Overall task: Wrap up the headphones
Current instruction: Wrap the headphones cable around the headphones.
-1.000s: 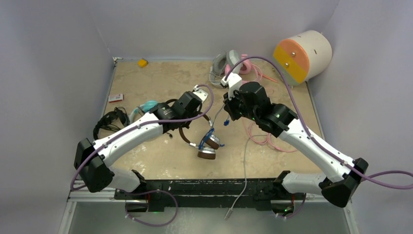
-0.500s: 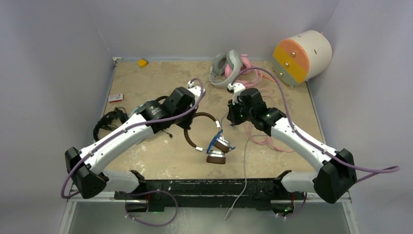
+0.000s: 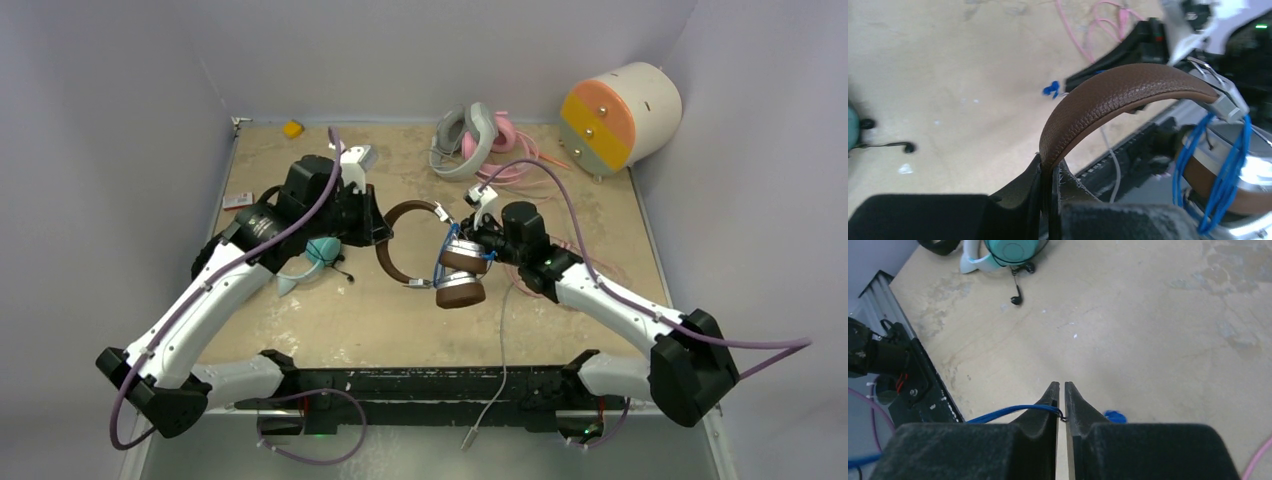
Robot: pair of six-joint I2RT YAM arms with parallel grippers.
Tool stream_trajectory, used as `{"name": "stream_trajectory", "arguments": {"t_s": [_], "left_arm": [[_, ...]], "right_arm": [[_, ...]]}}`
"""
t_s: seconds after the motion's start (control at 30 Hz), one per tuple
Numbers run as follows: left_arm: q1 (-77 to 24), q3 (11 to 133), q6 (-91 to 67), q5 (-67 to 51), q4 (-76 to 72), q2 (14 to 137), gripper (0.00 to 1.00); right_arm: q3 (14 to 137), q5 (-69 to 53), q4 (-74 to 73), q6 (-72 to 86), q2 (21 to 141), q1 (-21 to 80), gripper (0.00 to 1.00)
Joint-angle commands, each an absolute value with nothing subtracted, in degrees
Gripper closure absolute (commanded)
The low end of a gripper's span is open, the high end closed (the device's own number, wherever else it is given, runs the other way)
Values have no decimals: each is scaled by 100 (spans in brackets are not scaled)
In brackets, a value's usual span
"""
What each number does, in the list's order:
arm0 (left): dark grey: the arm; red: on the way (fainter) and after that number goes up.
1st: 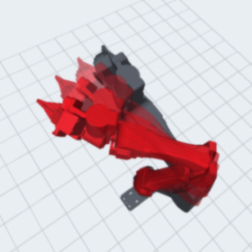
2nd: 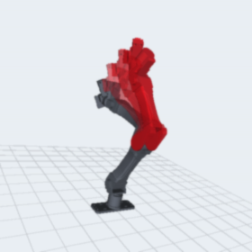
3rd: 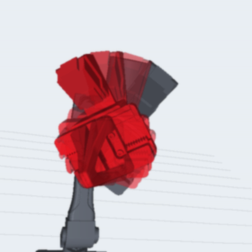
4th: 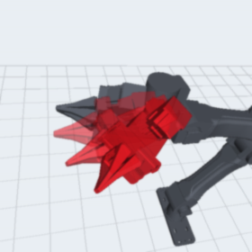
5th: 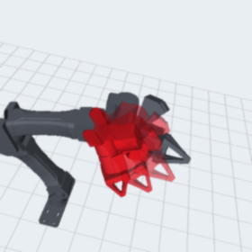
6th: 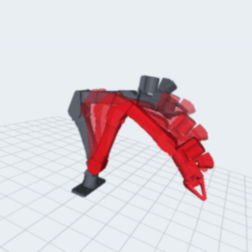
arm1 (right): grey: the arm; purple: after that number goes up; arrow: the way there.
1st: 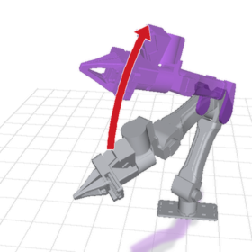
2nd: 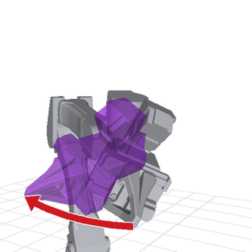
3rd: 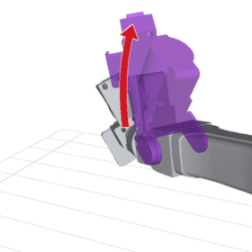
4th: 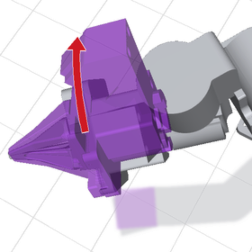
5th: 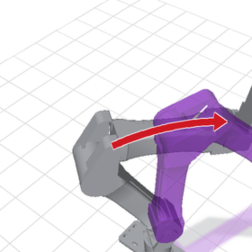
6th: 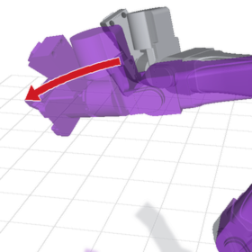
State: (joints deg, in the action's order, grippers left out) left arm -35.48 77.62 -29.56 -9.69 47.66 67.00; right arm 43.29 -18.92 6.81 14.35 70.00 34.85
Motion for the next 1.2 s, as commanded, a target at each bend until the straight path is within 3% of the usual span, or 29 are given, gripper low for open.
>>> {"name": "stream_trajectory", "arguments": {"t_s": [0.0, 0.13, 0.43, 0.77, 0.97, 1.17], "left_arm": [[-3544, 8065, -3681, -1918, 4042, 6377, 100], [-3543, 8363, -3870, -1539, 4255, 6409, 100], [-3393, 8897, -4245, -874, 4471, 6655, 100], [-3013, 8718, -5197, 55, 4390, 6979, 100], [-2750, 8569, -5636, 1098, 4749, 7327, 100], [-2740, 7876, -5511, 2226, 4357, 7245, 100]], "right_arm": [[3866, -2674, 2080, 1678, 6989, 3463, 85], [3620, -2839, 2857, 1880, 7204, 3463, 78], [3153, -3161, 3983, 2439, 7518, 3470, 77], [2494, -2867, 4096, 2874, 6799, 3894, 100], [2681, -1914, 3141, 2674, 5962, 4730, 100], [3105, -2175, 2876, 3041, 5895, 4867, 100]]}}
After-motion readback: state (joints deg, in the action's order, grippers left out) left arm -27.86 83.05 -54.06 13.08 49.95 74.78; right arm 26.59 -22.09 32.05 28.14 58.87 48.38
